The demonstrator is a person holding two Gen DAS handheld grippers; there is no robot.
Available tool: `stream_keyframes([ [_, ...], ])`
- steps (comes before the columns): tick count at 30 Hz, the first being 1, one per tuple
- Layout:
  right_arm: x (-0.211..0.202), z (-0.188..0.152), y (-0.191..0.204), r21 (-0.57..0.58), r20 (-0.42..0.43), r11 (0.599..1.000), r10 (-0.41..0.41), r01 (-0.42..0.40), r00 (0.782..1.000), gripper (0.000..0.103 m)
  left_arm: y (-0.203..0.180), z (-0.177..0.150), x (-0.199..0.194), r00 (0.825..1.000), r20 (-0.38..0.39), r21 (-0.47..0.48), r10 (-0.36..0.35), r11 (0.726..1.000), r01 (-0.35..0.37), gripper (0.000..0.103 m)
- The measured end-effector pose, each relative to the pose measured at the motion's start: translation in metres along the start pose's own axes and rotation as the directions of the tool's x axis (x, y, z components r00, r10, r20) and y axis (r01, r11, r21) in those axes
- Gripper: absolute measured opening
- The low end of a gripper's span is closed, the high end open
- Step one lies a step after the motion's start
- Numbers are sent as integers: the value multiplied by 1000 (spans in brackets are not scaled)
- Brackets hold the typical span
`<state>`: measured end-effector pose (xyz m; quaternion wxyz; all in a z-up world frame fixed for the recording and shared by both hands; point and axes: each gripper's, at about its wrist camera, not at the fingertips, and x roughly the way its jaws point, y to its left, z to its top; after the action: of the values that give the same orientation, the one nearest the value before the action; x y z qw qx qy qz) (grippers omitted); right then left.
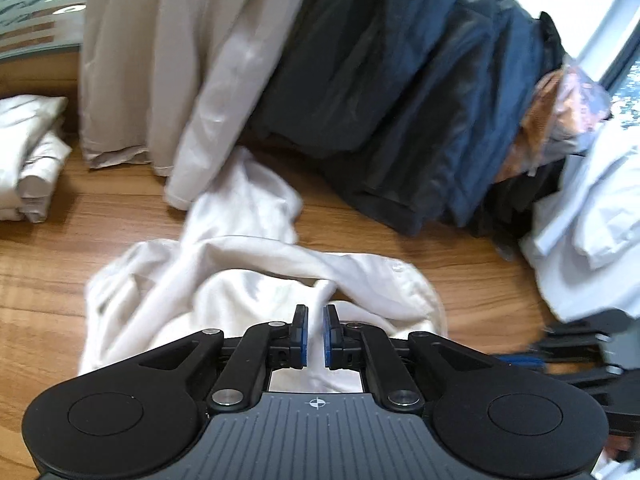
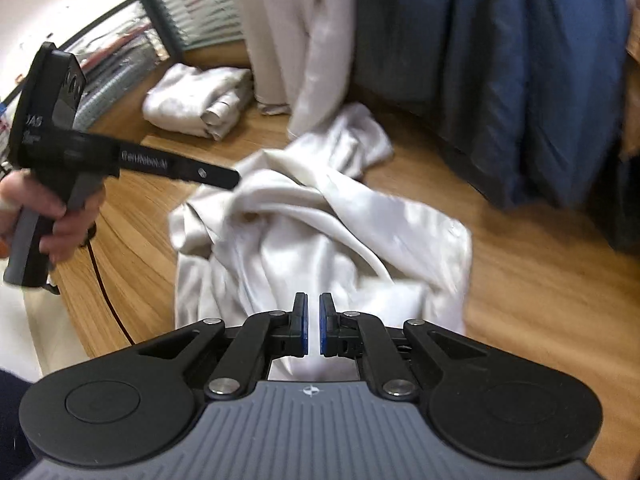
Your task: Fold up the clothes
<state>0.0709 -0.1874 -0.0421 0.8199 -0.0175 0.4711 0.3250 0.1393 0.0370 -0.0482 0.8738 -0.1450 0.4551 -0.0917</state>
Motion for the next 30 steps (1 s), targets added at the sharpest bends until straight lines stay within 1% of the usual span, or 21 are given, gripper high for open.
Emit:
stream_keyframes([
  [2, 16, 8, 6, -30, 1, 999, 16, -16, 1000, 7, -4, -2, 2, 1000, -3, 10, -18, 1000, 18, 33],
  [3, 24, 12, 9, -45, 1, 999, 24, -24, 1000, 7, -7, -5, 5, 1000, -13, 26, -8, 1000, 8, 36],
  [4, 32, 15, 12, -58, -3, 998, 28, -28, 1000, 11, -9, -7, 9, 1000, -22, 43, 2, 999, -1, 37],
  [5, 41, 16, 14, -71, -6, 997, 31, -31, 1000, 19, -12, -10, 12, 999, -31, 59, 12, 998, -10, 37],
  [7, 57, 19, 18, -98, -16, 995, 33, -34, 999, 26, -12, -14, 20, 998, -57, 72, 38, 997, -34, 37],
  [10, 79, 21, 25, -141, -40, 990, 20, -26, 999, 27, -5, -19, 28, 993, -77, 48, 84, 996, -80, 34],
  [11, 85, 21, 27, -154, -48, 988, 16, -23, 999, 27, -1, -21, 30, 993, -76, 25, 92, 996, -91, 27],
  [13, 97, 21, 31, -178, -64, 984, 13, -24, 998, 27, 7, -23, 30, 992, -70, -17, 104, 994, -106, 18],
  [15, 106, 20, 34, -199, -82, 980, 10, -26, 997, 29, 15, -22, 29, 992, -60, -57, 115, 991, -118, 18],
  [17, 112, 18, 37, -216, -92, 976, 3, -23, 996, 36, 20, -22, 27, 992, -51, -88, 118, 989, -122, 14],
  [19, 116, 16, 37, -226, -90, 974, -3, -17, 996, 36, 23, -23, 26, 991, -49, -103, 125, 986, -129, 14],
  [20, 116, 15, 37, -228, -86, 974, -10, -10, 996, 34, 24, -23, 25, 990, -49, -107, 130, 985, -134, 14],
  [21, 117, 15, 35, -223, -86, 975, -19, -1, 996, 28, 25, -24, 25, 990, -49, -110, 135, 984, -140, 14],
  [22, 117, 16, 33, -216, -88, 976, -28, 8, 996, 7, 25, -24, 24, 989, -49, -112, 138, 983, -143, 14],
  [23, 114, 16, 31, -201, -83, 980, -32, 15, 996, 1, 25, -25, 24, 989, -48, -114, 141, 983, -146, 14],
  [26, 97, 18, 21, -145, -41, 989, -39, 33, 998, 1, 24, -26, 22, 988, -47, -112, 146, 982, -150, 14],
  [28, 77, 19, 10, -80, -7, 997, -22, 22, 1000, 1, 23, -26, 21, 989, -45, -106, 143, 983, -147, 14],
  [30, 56, 20, -2, -3, 25, 1000, 0, 0, 1000, 1, 20, -27, 20, 991, -37, -92, 126, 987, -129, 14],
])
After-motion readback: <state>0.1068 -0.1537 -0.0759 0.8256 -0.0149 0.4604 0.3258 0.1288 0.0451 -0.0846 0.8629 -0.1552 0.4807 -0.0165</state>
